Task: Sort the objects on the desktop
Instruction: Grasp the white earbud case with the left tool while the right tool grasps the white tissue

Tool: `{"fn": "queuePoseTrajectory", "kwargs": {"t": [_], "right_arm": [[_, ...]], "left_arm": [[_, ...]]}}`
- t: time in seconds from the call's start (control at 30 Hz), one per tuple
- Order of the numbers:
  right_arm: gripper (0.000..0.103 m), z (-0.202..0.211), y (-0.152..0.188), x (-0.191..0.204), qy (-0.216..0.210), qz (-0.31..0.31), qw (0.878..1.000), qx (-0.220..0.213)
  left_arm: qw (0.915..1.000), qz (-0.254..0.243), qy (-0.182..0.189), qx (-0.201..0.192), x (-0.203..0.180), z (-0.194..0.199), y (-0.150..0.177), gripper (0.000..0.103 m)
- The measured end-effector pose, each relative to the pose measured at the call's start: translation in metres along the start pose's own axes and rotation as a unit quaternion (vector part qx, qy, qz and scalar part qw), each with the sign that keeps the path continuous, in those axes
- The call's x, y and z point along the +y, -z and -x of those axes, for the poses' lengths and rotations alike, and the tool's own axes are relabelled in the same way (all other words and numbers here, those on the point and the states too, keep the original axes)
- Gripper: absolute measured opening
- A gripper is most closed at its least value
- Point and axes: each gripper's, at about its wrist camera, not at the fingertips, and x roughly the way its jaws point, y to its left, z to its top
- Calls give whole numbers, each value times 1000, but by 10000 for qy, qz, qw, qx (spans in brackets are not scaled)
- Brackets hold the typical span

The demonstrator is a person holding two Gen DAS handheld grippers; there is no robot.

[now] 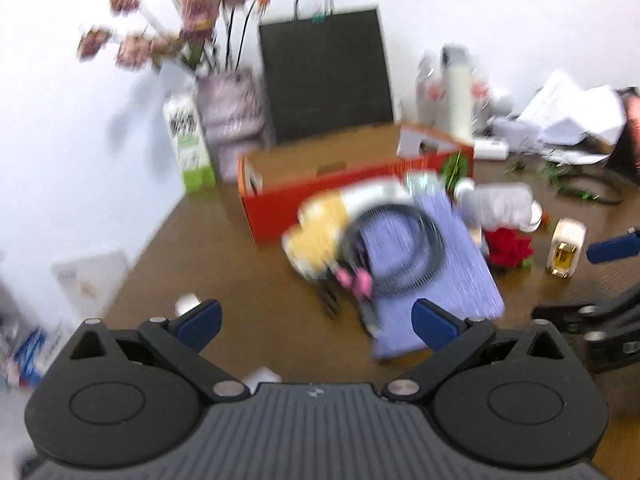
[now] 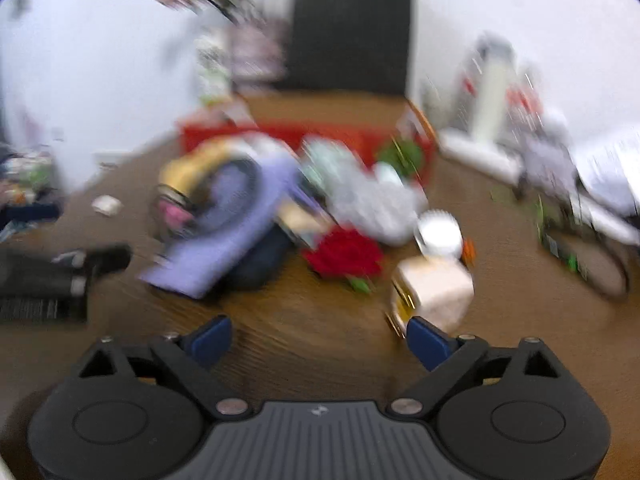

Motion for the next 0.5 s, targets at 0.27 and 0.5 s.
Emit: {"fn": "queuePoseTrajectory", "kwargs": {"t": [0.27,0.5], "right_arm": [[82,-12,-17,88,-1356,216,9903,-204],[59,-58,-22,164,-1418,430,9890,23]], "left_arm": [[9909,538,775,959,117,-80,-22,86],[9823,771,675,1567,143,-128,4,47]]}}
